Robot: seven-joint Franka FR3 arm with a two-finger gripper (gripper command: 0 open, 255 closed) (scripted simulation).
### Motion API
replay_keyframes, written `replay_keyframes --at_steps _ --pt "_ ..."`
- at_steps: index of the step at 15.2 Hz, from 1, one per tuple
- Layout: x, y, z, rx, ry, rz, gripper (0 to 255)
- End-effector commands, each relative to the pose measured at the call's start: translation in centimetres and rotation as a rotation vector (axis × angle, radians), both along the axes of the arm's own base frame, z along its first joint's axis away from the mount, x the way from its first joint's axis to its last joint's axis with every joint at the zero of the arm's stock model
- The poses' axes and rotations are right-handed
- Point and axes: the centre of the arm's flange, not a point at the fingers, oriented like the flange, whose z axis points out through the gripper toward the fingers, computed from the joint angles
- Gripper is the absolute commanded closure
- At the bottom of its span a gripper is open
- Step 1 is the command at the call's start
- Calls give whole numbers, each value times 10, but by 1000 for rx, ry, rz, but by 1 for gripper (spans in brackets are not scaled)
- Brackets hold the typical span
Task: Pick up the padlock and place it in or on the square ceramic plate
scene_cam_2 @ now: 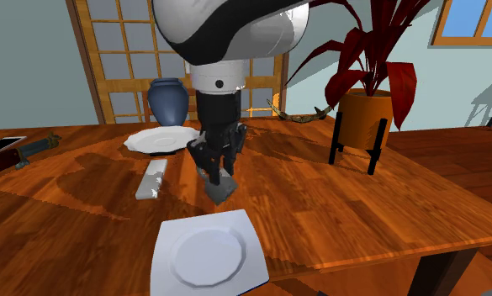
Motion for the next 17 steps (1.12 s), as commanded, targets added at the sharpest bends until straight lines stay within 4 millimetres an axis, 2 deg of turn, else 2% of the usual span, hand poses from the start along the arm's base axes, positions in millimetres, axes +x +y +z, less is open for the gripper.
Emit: replay_keyframes --at_steps 1,6,17 --pt "-16 20 3 -1 0 -1 255" --pt "-53 71 4 -1 0 -1 255" --pt "-53 71 -54 -1 0 -1 255"
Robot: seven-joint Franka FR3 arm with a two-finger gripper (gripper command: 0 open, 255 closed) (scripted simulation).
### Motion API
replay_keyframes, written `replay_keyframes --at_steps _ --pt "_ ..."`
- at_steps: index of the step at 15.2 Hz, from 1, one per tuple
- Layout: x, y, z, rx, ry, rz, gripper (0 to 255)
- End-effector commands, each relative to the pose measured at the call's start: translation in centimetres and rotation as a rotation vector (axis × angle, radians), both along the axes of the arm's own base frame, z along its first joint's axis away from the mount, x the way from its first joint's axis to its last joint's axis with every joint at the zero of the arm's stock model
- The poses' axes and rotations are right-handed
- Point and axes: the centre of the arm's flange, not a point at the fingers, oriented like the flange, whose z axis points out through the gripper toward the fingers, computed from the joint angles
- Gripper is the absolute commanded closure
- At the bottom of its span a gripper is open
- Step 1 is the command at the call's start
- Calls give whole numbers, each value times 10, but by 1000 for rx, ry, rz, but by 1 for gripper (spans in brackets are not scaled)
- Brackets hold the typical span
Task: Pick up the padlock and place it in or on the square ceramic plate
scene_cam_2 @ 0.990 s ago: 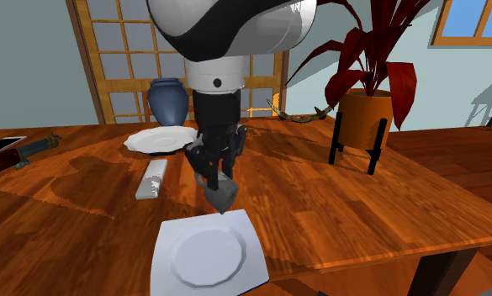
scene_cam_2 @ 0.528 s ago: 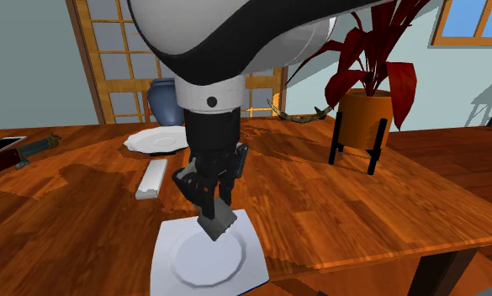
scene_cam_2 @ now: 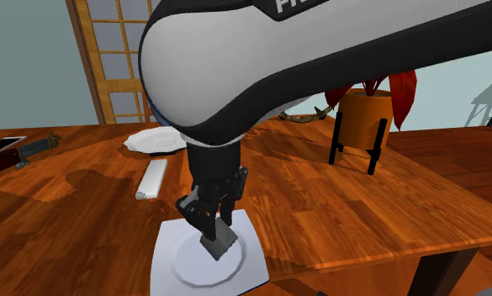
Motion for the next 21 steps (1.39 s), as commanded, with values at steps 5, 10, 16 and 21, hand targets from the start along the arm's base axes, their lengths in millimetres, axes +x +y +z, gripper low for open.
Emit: replay_keyframes --at_steps 5,10,16,21 --pt "0 0 -22 0 -1 0 255" --pt "0 0 -22 0 -1 0 255" --pt "0 0 -22 0 -1 0 0" --pt "-2 1 28 0 -1 0 0"
